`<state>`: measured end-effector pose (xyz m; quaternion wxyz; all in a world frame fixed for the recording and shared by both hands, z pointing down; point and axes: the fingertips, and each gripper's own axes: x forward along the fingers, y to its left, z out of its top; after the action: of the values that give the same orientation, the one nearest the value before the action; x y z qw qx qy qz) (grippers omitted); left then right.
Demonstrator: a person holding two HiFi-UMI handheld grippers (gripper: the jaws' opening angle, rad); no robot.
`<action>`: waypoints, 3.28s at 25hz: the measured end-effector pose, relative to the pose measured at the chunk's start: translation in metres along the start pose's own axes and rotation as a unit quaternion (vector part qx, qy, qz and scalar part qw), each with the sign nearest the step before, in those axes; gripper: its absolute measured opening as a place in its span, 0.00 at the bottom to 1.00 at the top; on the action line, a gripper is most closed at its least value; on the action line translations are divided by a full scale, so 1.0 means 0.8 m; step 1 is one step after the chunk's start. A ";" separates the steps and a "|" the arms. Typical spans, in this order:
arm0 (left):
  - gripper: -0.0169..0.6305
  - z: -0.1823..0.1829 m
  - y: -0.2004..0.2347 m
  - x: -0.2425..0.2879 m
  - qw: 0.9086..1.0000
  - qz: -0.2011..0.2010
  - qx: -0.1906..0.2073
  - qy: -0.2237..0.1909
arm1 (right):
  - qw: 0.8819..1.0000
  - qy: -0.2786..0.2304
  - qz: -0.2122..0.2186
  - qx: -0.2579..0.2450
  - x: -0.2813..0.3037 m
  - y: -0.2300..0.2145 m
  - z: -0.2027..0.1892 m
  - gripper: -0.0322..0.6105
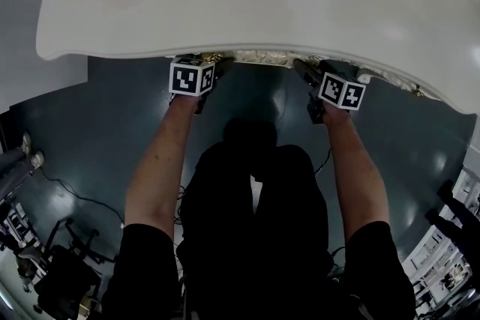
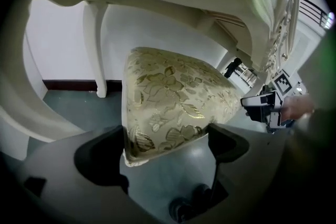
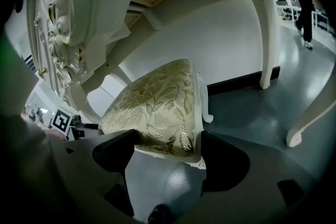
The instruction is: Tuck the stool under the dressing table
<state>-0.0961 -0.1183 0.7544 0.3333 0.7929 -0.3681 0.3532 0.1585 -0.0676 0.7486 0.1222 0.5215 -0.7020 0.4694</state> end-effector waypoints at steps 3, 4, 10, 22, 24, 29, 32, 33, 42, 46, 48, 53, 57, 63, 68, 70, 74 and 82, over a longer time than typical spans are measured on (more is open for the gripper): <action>0.80 0.009 0.004 0.001 1.000 0.006 0.003 -0.014 | 1.000 -0.012 -0.002 0.000 0.004 0.000 0.007 0.70; 0.80 0.009 0.004 0.001 1.000 0.008 0.003 -0.018 | 1.000 -0.012 -0.001 0.000 0.004 0.000 0.008 0.70; 0.80 -0.006 -0.004 -0.007 0.999 0.013 -0.007 -0.028 | 1.000 -0.019 -0.002 0.007 -0.009 0.001 0.004 0.70; 0.61 -0.015 -0.002 -0.026 0.998 0.062 -0.006 -0.029 | 0.999 0.003 -0.027 -0.025 -0.034 -0.021 -0.008 0.19; 0.61 -0.016 -0.004 -0.027 0.997 0.066 -0.014 -0.026 | 0.999 0.001 -0.028 -0.020 -0.033 -0.022 -0.008 0.19; 0.61 -0.016 -0.004 -0.026 0.996 0.076 -0.023 -0.037 | 0.999 0.007 -0.045 -0.025 -0.031 -0.023 -0.007 0.19; 0.59 -0.012 0.001 -0.023 0.995 0.085 -0.019 -0.039 | 0.998 0.003 -0.051 -0.028 -0.029 -0.025 -0.003 0.19; 0.59 -0.010 0.002 -0.022 0.995 0.088 -0.019 -0.041 | 0.998 -0.001 -0.053 -0.028 -0.028 -0.025 -0.001 0.19; 0.59 0.022 0.015 -0.014 0.995 0.077 -0.035 -0.058 | 0.999 -0.028 -0.043 -0.018 -0.009 -0.015 0.024 0.19; 0.59 -0.005 0.009 -0.029 0.995 0.076 -0.051 -0.042 | 0.998 -0.035 -0.045 0.012 -0.022 -0.017 0.019 0.19; 0.59 -0.017 -0.004 -0.049 0.996 0.069 -0.051 -0.034 | 0.998 -0.028 -0.048 0.013 -0.037 -0.010 0.015 0.19; 0.58 -0.027 -0.054 -0.122 0.998 0.047 -0.034 -0.019 | 0.999 -0.004 -0.031 0.012 -0.104 0.039 0.004 0.19; 0.58 -0.009 -0.093 -0.173 0.999 0.029 -0.035 -0.022 | 1.000 0.002 -0.017 0.007 -0.155 0.088 0.013 0.19; 0.56 0.019 -0.158 -0.248 0.999 -0.005 -0.041 -0.030 | 1.000 -0.003 -0.010 0.005 -0.222 0.149 0.033 0.19; 0.54 0.034 -0.196 -0.305 0.999 -0.022 -0.038 -0.028 | 1.000 -0.006 0.005 -0.004 -0.277 0.208 0.048 0.19; 0.52 0.040 -0.210 -0.325 0.999 -0.027 -0.031 -0.027 | 1.000 -0.009 0.007 -0.009 -0.295 0.228 0.052 0.19; 0.50 0.053 -0.239 -0.364 0.998 -0.039 -0.010 -0.041 | 1.000 -0.024 0.012 -0.007 -0.320 0.266 0.054 0.19; 0.40 0.080 -0.295 -0.450 0.994 -0.056 0.009 -0.089 | 0.997 -0.058 0.042 -0.029 -0.393 0.339 0.066 0.19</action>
<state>-0.0555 0.0765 0.3673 0.3111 0.8437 -0.3480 0.2651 0.0797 0.0893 0.3688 0.0760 0.5142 -0.7425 0.4226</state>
